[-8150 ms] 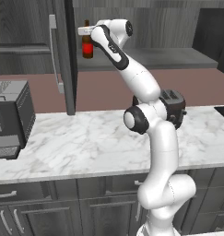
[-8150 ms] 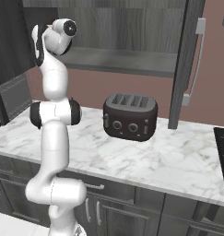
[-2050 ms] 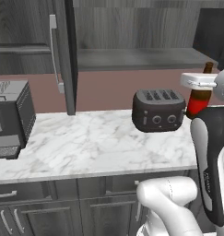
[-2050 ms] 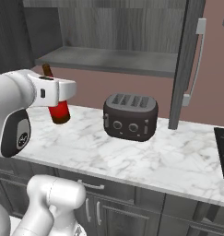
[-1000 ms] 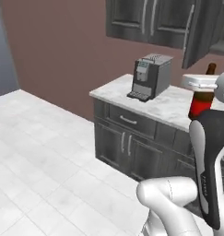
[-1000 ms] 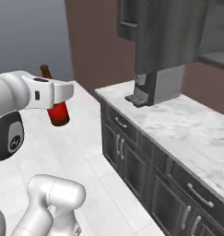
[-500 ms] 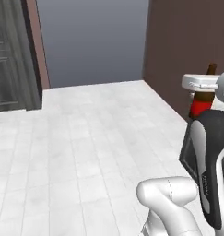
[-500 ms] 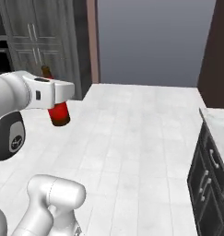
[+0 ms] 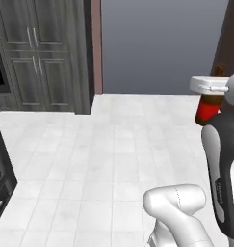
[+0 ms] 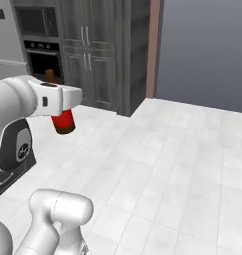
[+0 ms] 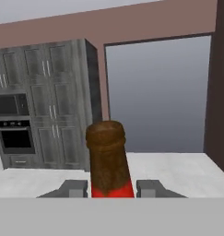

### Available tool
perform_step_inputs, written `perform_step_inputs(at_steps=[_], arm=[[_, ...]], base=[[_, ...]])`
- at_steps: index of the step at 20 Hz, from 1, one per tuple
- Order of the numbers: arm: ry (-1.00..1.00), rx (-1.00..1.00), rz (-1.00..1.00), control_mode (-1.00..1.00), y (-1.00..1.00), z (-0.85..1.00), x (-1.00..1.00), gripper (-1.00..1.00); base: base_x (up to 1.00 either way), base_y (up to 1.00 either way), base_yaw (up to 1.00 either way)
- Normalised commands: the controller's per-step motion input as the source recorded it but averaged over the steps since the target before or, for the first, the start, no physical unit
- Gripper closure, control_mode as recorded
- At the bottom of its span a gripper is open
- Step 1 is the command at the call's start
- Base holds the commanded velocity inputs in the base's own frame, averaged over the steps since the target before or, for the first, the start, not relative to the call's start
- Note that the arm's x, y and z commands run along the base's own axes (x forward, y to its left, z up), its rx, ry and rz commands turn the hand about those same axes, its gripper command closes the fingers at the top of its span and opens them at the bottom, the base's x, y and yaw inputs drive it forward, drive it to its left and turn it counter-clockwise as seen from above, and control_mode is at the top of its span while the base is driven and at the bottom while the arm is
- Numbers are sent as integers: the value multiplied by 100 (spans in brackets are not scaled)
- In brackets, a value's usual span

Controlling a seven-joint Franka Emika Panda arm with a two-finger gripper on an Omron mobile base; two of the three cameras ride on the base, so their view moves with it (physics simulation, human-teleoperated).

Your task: Get the candle and the beer from the cabinet and move them to the dining counter.

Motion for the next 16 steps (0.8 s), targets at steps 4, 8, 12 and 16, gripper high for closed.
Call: perform_step_inputs(at_steps=[4,8,12,16], arm=[[0,0,0,100,0,0,0,100],[0,0,0,100,0,0,0,100],[0,0,0,100,0,0,0,100],[0,0,0,100,0,0,0,100]], base=[[100,0,14],[100,0,9],[100,0,14],[100,0,25]])
